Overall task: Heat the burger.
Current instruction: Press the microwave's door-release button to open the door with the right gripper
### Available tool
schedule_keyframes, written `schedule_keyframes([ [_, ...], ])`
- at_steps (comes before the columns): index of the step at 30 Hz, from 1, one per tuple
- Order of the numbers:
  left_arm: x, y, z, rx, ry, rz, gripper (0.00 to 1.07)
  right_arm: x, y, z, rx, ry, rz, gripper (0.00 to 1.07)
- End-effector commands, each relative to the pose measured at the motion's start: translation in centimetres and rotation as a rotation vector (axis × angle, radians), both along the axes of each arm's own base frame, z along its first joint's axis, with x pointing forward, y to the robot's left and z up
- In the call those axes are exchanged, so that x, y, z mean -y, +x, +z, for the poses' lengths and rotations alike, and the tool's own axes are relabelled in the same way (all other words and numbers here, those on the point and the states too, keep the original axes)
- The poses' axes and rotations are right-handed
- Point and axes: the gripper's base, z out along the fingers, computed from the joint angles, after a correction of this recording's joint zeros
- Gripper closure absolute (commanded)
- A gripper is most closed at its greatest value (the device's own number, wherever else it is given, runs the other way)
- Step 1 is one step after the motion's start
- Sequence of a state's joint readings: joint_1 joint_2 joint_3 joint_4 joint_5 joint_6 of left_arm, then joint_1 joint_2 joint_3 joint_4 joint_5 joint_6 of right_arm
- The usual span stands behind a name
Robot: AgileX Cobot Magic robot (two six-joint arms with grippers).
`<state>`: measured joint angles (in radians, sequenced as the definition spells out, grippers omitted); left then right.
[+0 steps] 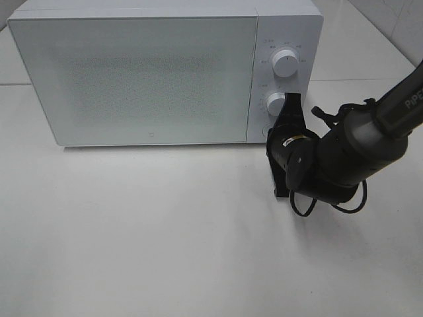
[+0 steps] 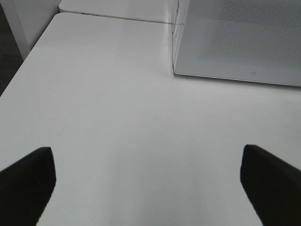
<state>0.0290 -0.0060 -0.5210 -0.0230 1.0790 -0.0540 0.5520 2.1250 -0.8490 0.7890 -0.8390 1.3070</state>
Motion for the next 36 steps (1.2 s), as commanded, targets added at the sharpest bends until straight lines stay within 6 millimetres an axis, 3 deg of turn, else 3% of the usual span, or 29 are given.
schedule_keyframes([
  [1, 0.0, -0.2, 0.0, 0.023, 0.000, 0.003, 0.07, 0.0, 0.3, 0.4, 0.022, -0.006, 0.006, 1.07],
  [14, 0.0, -0.2, 0.0, 0.023, 0.002, 0.004, 0.07, -0.2, 0.5, 0.7, 0.053, -0.017, 0.026, 1.07],
  [19, 0.0, -0.2, 0.0, 0.023, 0.002, 0.004, 0.07, -0.6, 1.2, 0.3, 0.059, -0.014, 0.027, 1.07],
  [36, -0.1, -0.2, 0.0, 0.023, 0.006, 0.007, 0.07, -0.5, 3.0, 1.7, 0.223, -0.055, -0.055, 1.07],
])
